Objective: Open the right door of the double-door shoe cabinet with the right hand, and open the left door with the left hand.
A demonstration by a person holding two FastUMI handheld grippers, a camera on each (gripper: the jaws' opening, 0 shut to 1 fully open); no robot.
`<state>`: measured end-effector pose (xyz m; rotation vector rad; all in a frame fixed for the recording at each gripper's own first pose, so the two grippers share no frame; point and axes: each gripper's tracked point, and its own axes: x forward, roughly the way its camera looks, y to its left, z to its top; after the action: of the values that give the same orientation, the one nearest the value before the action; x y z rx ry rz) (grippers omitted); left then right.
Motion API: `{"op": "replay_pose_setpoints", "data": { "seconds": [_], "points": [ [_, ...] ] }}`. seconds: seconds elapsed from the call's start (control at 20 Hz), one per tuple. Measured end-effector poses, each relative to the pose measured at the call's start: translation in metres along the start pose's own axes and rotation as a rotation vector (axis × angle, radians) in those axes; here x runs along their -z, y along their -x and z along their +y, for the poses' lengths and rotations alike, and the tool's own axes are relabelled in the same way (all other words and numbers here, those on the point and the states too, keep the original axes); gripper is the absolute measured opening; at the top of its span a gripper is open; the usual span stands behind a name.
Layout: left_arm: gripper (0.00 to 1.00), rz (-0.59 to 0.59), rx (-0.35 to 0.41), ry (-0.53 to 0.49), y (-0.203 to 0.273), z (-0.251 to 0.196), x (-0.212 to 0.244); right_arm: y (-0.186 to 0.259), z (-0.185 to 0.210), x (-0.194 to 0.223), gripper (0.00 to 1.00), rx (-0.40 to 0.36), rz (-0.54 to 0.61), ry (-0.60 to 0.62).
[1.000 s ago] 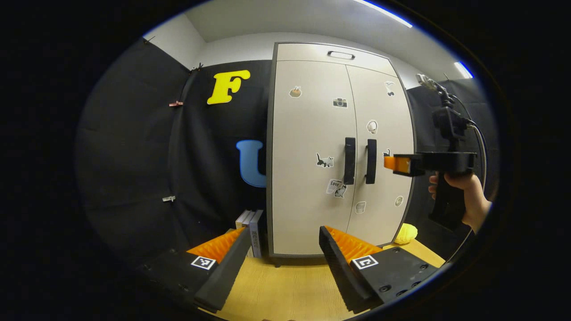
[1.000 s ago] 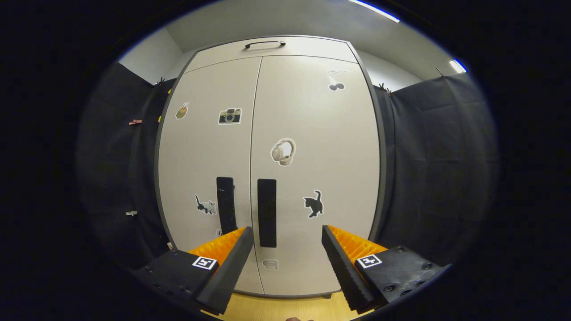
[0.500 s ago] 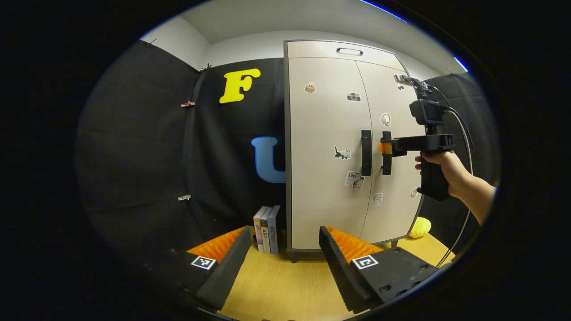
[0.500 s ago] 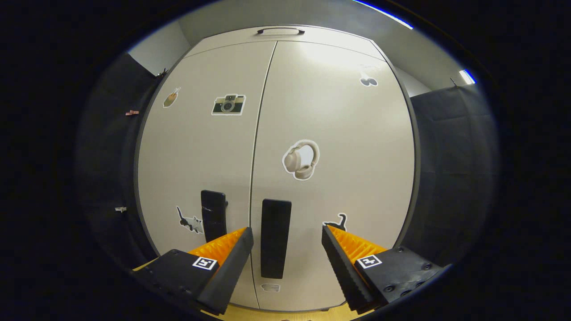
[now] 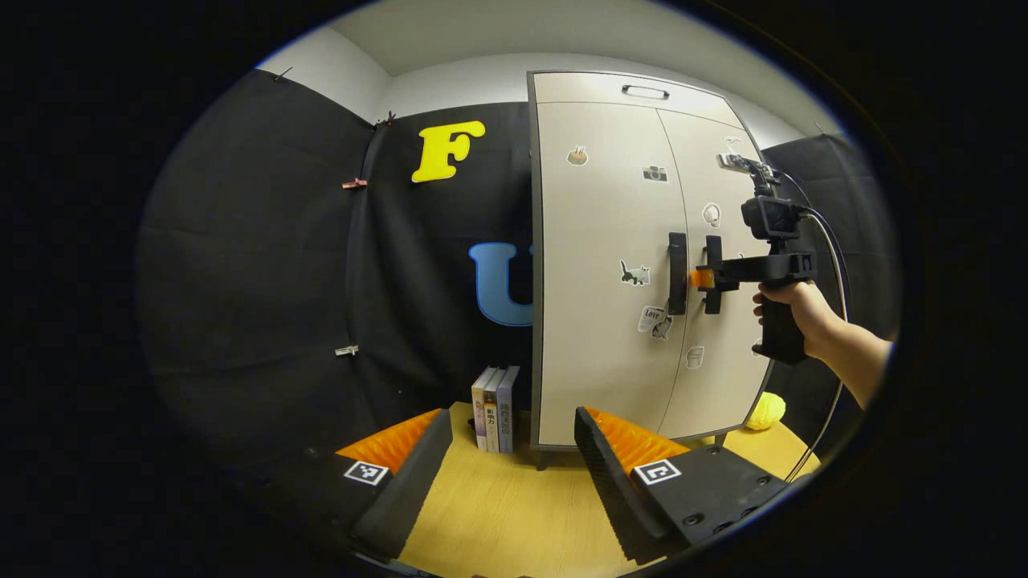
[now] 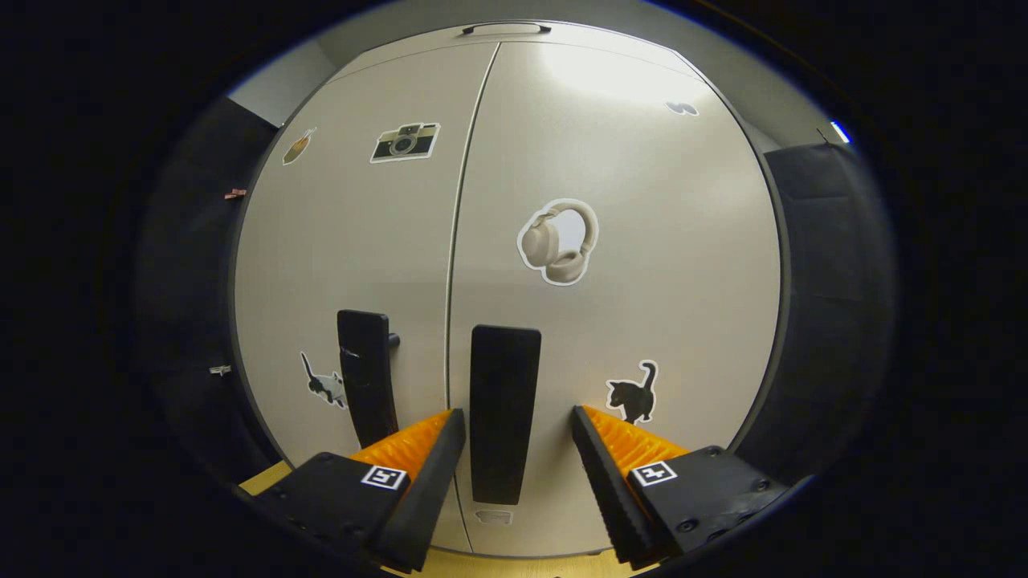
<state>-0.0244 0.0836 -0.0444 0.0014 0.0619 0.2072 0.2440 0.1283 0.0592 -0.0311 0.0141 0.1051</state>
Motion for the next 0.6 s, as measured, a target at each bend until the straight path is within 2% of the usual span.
{"op": "replay_pose_setpoints", "data": {
  "seconds": [0.05,0.1,0.15,0.2,0.25,0.35,0.45,0.6],
  "points": [
    [0.95,-0.001,0.001,-0.001,0.0,-0.001,0.0,-0.002,0.005,0.001,0.8,-0.017,0.003,-0.024],
    [0.95,0.0,0.003,-0.002,0.001,-0.002,0.001,0.0,0.009,0.002,0.66,-0.039,0.013,-0.049],
    [0.95,0.001,0.007,-0.003,0.001,-0.003,0.001,0.001,0.014,0.003,0.6,-0.062,0.02,-0.068],
    [0.95,-0.001,0.013,-0.005,0.002,-0.004,0.0,0.001,0.014,0.004,0.43,-0.057,0.026,-0.073],
    [0.95,0.001,0.015,-0.007,0.004,-0.005,0.0,0.001,0.013,0.004,0.39,-0.055,0.026,-0.068],
    [0.95,-0.007,0.02,0.003,0.006,-0.007,-0.003,0.002,0.013,0.006,0.38,-0.048,0.03,-0.07],
    [0.95,-0.012,0.025,0.021,0.01,-0.008,-0.003,0.005,0.014,0.006,0.34,-0.052,0.032,-0.093],
    [0.95,-0.009,0.03,0.033,0.017,-0.009,0.0,0.001,0.014,0.006,0.17,-0.074,0.046,-0.088]
  ]
}}
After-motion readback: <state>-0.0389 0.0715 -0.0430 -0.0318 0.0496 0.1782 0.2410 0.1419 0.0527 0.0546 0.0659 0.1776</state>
